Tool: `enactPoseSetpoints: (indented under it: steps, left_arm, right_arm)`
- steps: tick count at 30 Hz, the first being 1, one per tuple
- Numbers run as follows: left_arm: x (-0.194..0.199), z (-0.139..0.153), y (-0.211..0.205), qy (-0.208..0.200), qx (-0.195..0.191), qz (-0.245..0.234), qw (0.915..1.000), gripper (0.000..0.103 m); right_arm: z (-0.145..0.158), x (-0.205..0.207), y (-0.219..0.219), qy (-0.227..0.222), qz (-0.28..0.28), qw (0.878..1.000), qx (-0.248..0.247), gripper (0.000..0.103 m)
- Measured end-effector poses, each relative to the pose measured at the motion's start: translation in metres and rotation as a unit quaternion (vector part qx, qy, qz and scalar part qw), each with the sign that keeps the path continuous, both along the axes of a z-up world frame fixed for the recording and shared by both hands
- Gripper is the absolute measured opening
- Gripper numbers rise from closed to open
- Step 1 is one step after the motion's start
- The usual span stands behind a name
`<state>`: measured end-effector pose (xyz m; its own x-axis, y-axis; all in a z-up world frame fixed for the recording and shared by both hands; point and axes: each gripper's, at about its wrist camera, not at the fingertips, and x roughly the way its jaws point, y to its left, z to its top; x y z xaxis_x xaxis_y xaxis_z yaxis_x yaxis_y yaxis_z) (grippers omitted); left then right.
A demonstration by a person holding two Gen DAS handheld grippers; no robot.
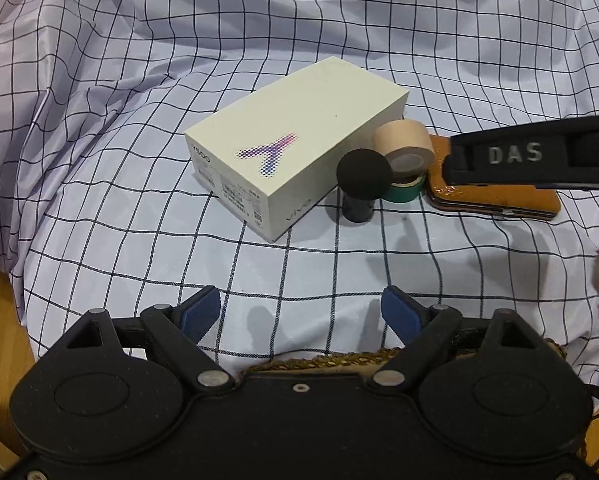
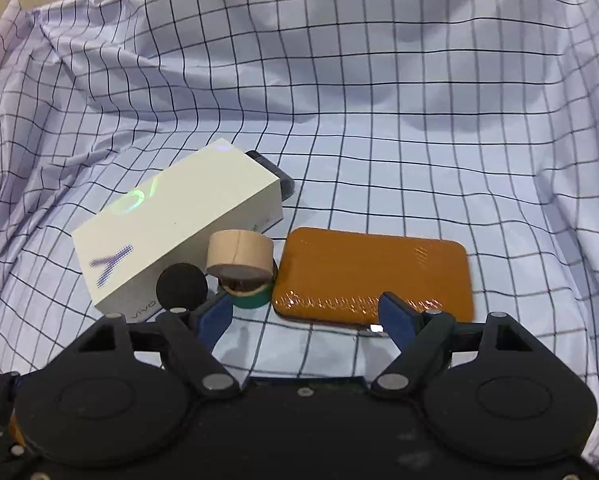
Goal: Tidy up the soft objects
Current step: 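Move both grippers back toward the leather case and box, then grasp the beige tape roll with the right gripper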
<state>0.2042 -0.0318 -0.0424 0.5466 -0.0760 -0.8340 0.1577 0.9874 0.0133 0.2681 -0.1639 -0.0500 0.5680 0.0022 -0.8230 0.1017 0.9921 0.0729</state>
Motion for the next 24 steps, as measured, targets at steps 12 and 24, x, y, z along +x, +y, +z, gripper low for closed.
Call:
enactPoseSetpoints:
  steps: [12, 24]
  left_arm:
    - [0.008, -0.006, 0.007, 0.008, -0.017, 0.002, 0.9998, 0.084]
    - [0.013, -0.011, 0.009, 0.008, -0.025, 0.001, 0.9996, 0.084]
  right_arm:
    - [-0.021, 0.04, -0.005, -0.004, -0.011, 1.0, -0.017, 0.08]
    - [-0.032, 0.078, -0.053, -0.026, -0.099, 0.994, -0.04, 0.08]
